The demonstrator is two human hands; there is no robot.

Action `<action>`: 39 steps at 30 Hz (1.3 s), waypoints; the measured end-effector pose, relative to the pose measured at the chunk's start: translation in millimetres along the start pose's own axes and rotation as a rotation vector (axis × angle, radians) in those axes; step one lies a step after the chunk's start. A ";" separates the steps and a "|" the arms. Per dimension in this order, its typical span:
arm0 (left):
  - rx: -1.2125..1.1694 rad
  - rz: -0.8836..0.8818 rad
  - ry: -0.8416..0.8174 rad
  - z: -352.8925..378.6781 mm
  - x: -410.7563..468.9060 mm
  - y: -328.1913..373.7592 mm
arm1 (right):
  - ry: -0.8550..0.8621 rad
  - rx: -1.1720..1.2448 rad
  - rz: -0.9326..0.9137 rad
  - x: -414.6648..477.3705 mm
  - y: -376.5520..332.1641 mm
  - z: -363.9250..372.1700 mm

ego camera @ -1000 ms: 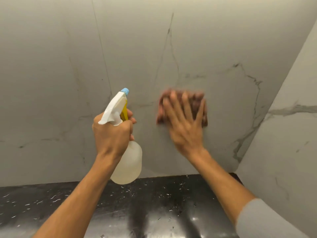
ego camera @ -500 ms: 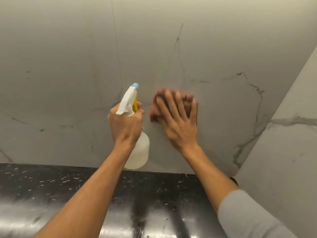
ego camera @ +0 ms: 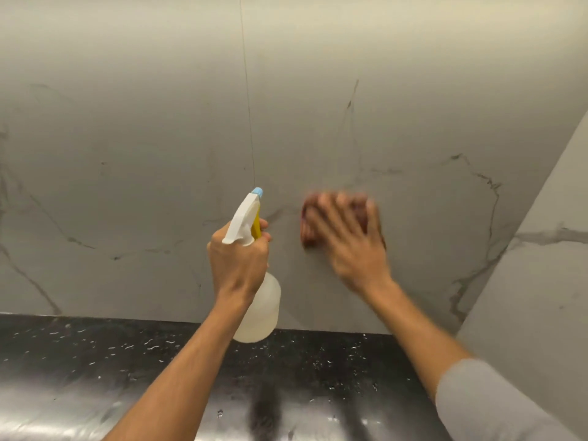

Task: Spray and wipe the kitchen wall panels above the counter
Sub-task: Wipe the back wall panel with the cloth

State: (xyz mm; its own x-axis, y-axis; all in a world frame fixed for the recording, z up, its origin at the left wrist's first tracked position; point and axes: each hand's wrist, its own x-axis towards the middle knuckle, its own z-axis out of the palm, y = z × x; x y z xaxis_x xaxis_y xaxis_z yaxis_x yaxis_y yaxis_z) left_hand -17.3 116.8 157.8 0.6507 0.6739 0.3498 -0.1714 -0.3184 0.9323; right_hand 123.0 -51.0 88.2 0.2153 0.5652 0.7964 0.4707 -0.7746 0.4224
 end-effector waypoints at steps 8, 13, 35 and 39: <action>-0.027 0.058 -0.043 -15.1 7.3 -6.7 | 0.041 -0.097 0.120 -28.6 64.6 3.2; -0.044 0.056 -0.055 -8.2 9.5 -19.2 | 0.104 -0.020 -0.099 -36.7 14.5 33.8; -0.048 0.016 -0.106 -48.7 34.5 -15.4 | 0.165 0.044 -0.036 68.5 116.9 -40.6; -0.051 0.111 -0.098 -70.4 62.4 32.7 | 0.165 0.113 0.087 98.9 107.6 -54.0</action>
State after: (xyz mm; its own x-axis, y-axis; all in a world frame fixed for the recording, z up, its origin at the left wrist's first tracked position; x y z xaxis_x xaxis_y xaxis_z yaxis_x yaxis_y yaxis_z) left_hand -34.4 195.4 216.5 0.6942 0.5672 0.4431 -0.2821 -0.3519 0.8925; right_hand 148.7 -93.8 235.8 0.1202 0.4365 0.8916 0.5518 -0.7760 0.3055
